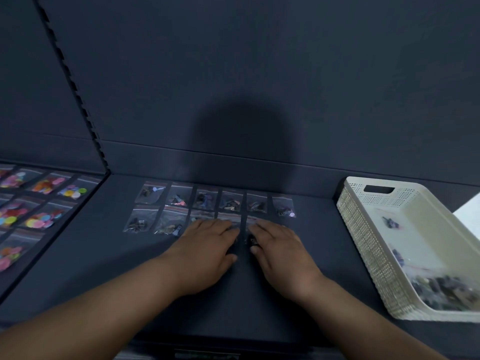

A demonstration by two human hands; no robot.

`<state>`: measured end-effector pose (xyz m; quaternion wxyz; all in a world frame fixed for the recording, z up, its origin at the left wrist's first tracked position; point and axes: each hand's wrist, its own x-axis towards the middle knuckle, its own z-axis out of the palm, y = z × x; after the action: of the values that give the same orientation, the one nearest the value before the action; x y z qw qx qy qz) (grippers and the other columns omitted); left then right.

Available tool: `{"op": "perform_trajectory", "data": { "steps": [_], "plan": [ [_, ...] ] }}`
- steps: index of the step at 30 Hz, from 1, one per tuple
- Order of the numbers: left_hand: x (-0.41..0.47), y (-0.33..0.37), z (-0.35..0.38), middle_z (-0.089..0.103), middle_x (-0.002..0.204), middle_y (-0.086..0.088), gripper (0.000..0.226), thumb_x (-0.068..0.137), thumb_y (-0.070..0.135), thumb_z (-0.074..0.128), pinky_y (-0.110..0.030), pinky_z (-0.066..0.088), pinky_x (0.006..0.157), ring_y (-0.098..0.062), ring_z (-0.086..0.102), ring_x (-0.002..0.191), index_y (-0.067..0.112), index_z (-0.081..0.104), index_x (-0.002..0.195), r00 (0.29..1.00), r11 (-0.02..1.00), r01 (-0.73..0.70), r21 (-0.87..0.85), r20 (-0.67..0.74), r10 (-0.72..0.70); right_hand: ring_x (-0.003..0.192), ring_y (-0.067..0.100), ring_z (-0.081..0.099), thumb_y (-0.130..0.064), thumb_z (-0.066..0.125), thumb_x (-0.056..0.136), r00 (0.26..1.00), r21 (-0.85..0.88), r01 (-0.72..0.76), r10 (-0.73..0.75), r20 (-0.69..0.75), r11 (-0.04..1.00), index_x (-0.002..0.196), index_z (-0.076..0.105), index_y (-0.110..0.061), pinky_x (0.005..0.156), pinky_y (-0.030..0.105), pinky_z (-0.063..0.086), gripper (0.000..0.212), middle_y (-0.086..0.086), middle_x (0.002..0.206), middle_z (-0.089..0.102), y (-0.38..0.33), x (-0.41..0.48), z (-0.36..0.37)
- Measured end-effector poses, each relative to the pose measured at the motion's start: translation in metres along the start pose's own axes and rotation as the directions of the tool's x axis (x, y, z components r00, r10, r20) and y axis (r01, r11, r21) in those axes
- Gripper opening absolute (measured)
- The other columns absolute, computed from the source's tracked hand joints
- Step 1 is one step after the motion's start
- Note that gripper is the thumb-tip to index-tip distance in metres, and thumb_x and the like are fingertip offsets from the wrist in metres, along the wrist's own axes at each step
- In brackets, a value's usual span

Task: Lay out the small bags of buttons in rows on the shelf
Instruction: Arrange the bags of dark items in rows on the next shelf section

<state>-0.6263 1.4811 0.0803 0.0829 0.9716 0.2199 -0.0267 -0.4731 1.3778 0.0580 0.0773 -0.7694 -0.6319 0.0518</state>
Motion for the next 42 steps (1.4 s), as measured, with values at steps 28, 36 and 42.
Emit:
{"op": "perform_trajectory", "data": {
  "steps": [28, 36, 42],
  "plan": [
    [0.147, 0.176, -0.024, 0.017, 0.158, 0.001, 0.062, 0.097, 0.045, 0.038, -0.035, 0.019, 0.116, -0.015, 0.018, 0.144, 0.018, 0.02, 0.149, 0.98, 0.963, -0.197, -0.183, -0.053, 0.19, 0.143, 0.024, 0.018, -0.039, 0.083, 0.061, 0.781, -0.011, -0.534, 0.499, 0.375, 0.845, 0.146, 0.02, -0.043, 0.113, 0.037, 0.026, 0.106, -0.005, 0.158, -0.003, 0.243, -0.053, -0.089],
    [0.147, 0.187, -0.023, 0.013, 0.159, 0.002, 0.062, 0.098, 0.045, 0.036, -0.033, 0.015, 0.118, -0.011, 0.013, 0.145, 0.019, 0.016, 0.151, 0.992, 0.967, -0.124, -0.224, -0.045, 0.116, 0.061, 0.001, 0.05, 0.001, 0.065, 0.077, 0.913, 0.283, -0.407, 0.391, 0.114, 0.869, 0.069, 0.06, -0.02, 0.052, 0.005, 0.035, 0.024, -0.014, 0.067, 0.055, 0.255, -0.052, -0.079],
    [0.138, 0.187, -0.031, 0.025, 0.155, 0.007, 0.06, 0.095, 0.045, 0.044, -0.028, 0.019, 0.116, -0.012, 0.023, 0.141, 0.023, 0.026, 0.149, 0.995, 0.941, -0.101, -0.323, -0.058, 0.087, 0.059, 0.01, 0.052, 0.008, 0.064, 0.079, 0.878, 0.698, -0.373, 0.476, 0.053, 0.611, 0.075, 0.059, -0.014, 0.054, 0.02, 0.042, 0.023, 0.001, 0.071, 0.058, 0.241, -0.058, -0.108]
  ]
}}
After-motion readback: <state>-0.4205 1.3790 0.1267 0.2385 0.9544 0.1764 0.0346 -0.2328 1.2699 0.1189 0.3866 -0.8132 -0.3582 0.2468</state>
